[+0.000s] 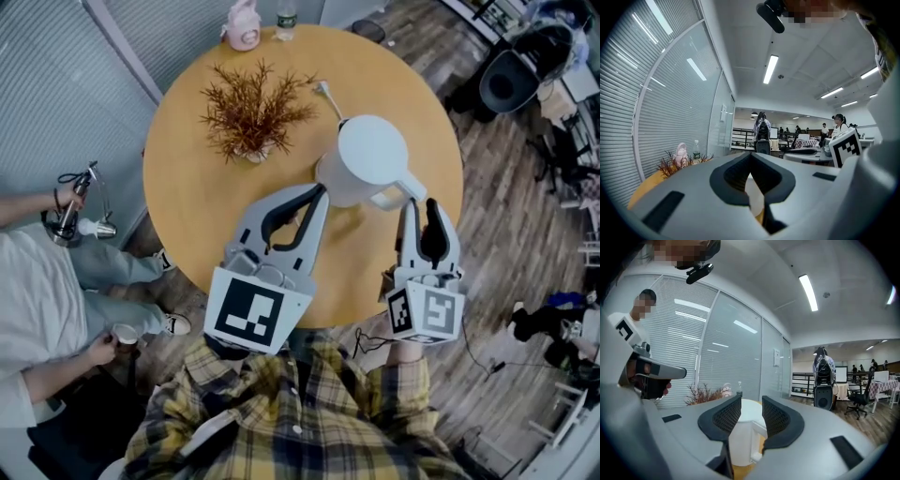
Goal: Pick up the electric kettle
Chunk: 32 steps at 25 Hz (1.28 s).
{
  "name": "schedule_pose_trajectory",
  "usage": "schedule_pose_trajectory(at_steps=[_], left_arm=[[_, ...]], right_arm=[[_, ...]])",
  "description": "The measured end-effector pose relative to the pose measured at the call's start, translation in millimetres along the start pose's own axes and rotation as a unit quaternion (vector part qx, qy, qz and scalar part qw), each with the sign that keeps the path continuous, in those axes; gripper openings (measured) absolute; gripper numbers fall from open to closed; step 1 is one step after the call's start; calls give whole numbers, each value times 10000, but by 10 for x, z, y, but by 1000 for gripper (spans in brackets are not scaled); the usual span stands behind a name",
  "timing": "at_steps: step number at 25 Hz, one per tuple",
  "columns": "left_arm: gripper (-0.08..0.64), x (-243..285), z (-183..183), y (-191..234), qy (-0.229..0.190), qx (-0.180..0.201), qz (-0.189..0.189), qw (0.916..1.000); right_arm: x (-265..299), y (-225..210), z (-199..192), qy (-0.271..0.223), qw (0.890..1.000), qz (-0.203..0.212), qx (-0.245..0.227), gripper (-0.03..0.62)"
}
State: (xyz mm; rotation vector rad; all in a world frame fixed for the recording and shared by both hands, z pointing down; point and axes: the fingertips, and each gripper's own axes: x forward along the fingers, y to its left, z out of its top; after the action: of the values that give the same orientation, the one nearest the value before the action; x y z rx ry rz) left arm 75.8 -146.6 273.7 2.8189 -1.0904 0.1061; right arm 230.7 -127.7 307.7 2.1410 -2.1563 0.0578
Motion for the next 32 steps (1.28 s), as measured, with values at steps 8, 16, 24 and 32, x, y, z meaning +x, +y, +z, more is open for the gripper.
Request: schedule_pose_trajectory(at_steps=[8,16,24,32], left_arm=[[2,124,-206,88,240,5,58,9997],[2,216,-379,253,68,-212,211,9995],[2,335,-543,371,216,-481,326,9981],[2,500,-672,333,332,-391,202,9985]], right_arm=[[96,-310,-434,340,9972,-643,-154,258],[228,-424,-919,555,9952,-802,61,284],[412,-431,-1128,747,9941,-779,82,284],[452,-482,-1229,610,9941,-898,50,284]])
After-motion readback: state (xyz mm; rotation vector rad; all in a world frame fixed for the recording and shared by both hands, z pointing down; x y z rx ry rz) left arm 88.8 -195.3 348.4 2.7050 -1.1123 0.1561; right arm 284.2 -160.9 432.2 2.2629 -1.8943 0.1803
